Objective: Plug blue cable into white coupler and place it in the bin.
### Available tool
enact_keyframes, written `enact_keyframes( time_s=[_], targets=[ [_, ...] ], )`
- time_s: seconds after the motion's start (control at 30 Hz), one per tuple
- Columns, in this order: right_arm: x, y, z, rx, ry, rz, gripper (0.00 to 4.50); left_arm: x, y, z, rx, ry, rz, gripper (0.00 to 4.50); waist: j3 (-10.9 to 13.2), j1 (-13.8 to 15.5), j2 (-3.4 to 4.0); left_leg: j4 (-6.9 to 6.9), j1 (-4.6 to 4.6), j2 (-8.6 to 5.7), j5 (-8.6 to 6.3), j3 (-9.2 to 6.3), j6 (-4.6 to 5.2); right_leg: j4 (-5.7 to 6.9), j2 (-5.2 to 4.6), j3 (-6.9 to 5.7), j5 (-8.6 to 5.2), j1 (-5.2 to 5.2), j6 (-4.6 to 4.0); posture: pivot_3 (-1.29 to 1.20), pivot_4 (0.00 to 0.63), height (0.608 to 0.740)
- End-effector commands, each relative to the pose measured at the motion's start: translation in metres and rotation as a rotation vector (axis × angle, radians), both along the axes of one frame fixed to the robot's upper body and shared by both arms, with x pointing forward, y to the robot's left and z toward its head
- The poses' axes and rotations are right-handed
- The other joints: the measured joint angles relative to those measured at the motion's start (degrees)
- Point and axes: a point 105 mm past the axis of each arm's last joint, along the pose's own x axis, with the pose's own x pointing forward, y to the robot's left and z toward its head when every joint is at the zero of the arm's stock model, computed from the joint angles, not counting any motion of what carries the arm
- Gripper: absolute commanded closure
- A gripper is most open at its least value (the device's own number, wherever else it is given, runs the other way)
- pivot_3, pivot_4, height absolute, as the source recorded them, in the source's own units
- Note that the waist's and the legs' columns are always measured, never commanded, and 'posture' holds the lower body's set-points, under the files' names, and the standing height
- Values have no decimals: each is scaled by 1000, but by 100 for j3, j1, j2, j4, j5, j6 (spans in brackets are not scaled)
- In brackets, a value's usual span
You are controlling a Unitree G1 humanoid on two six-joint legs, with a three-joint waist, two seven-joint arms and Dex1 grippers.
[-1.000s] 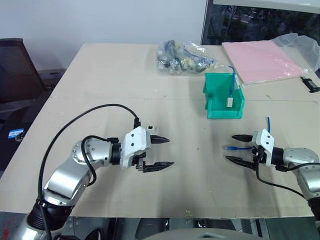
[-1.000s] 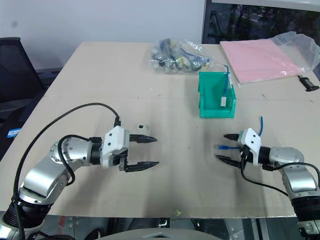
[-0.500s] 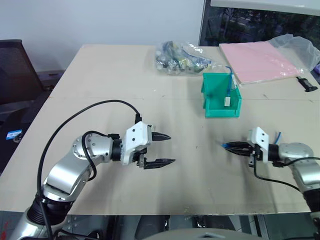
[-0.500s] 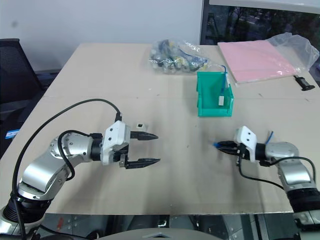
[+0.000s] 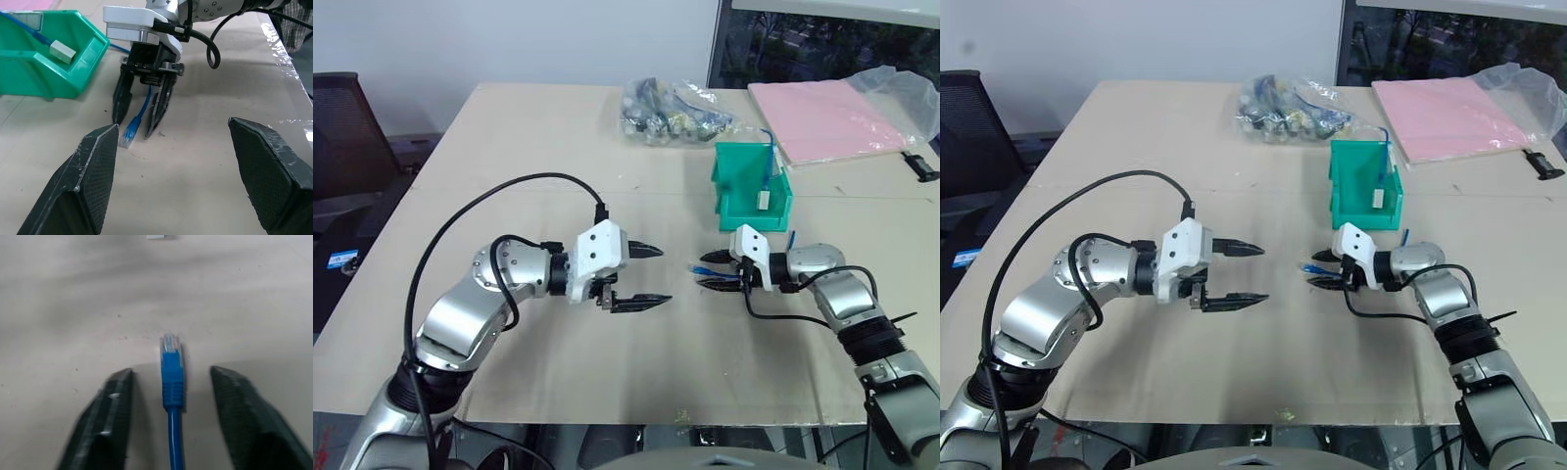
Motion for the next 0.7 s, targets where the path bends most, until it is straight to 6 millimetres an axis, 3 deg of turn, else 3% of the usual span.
enact_keyframes(
  time_s=[0.03,0.07,0.1,0.37,0.57,0.7],
  targets=[
    [-9,-27,37,161,-35,-98,606,20,-10,-1,5,-17,64,821,2,60,-1,0,-5,0,-1,-7,1,0,1,-6,0,0,0,0,150,740],
    [-13,-34,42,186,-38,-124,212,23,-13,-6,22,-6,62,821,2,62,-1,3,-7,0,-2,-10,3,1,3,-8,0,0,0,0,150,740],
    [-18,-38,44,198,-38,-141,91,25,-14,-10,38,3,58,821,2,51,-1,4,-6,0,-5,-7,8,3,2,-5,0,1,1,0,150,740],
    [-58,-62,41,198,-57,-261,91,50,-32,-39,86,71,-28,821,2,-22,-2,4,1,3,-12,-8,21,11,13,-2,1,1,1,0,150,740],
    [-65,-70,40,199,-66,-320,91,65,-35,-69,235,71,-113,821,2,-20,-2,9,7,1,-13,1,22,11,30,11,0,1,2,0,150,740],
    [-67,-74,40,204,-72,-348,91,77,-39,-75,270,60,-130,821,3,7,-4,22,-4,-3,-14,-1,24,11,39,6,1,2,5,0,150,740]
  ],
)
